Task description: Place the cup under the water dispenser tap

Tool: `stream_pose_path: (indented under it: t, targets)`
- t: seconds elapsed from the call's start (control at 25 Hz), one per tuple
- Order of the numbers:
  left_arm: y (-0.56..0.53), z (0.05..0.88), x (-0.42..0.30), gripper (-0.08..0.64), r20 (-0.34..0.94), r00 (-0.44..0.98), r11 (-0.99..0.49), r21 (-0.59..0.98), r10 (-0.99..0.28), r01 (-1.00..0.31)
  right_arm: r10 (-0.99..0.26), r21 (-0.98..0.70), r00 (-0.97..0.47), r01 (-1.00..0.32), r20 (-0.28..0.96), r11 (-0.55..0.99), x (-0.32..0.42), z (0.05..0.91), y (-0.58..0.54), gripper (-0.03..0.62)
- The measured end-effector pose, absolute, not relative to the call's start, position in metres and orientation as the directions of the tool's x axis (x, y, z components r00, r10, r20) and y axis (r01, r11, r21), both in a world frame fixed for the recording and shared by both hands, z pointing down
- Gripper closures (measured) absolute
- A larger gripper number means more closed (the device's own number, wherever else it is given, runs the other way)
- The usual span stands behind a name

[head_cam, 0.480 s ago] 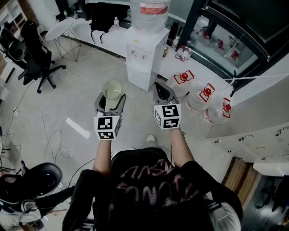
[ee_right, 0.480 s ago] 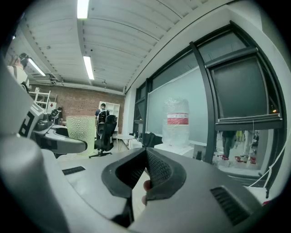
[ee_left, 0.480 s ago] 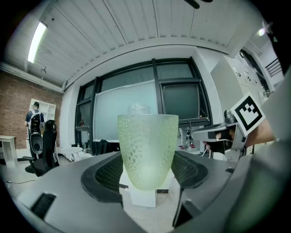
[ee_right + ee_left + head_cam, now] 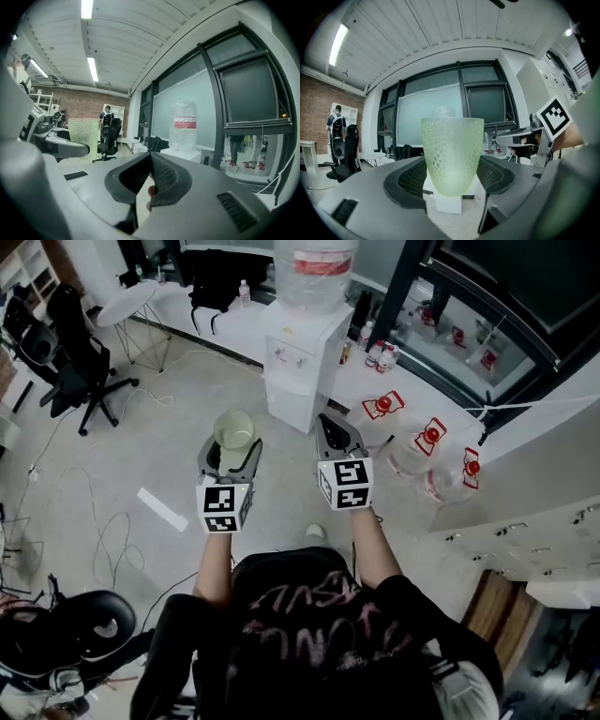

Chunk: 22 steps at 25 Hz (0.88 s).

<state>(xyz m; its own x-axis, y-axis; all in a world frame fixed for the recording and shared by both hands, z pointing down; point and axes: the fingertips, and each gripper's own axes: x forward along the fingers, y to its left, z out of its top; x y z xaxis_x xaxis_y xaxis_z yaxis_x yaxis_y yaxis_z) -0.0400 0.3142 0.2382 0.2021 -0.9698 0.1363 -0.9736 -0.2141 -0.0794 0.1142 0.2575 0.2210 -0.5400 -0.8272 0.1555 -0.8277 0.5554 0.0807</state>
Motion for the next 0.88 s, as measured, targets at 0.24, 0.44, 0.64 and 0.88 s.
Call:
stream_pose_path:
  t: [0.24, 0.44, 0.64, 0.88]
  targets:
    - [0.314, 0.241, -0.039, 0.219, 0.139, 0.211, -0.223, -0.078, -0.968, -0.972, -0.825, 0.068, -0.543, -0.827, 0.157, 0.558, 0.114, 0.227, 0.261, 0.578]
    - [0.311, 0.246, -0.045, 0.219, 0.144, 0.213, -0.223, -0.064, -0.966, -0.973, -0.825, 0.069, -0.537, -0.829, 0.177, 0.555, 0.111, 0.237, 0.258, 0.578]
    - [0.297, 0.245, -0.048, 0.219, 0.125, 0.211, -0.219, -0.050, -0.969, -0.974, -0.824, 0.074, -0.538, -0.827, 0.179, 0.557, 0.108, 0.244, 0.244, 0.578]
    - [0.266, 0.256, -0.052, 0.219, 0.150, 0.217, -0.227, -0.053, -0.965, -0.972, -0.824, 0.067, -0.535, -0.830, 0.188, 0.554, 0.103, 0.250, 0.212, 0.578]
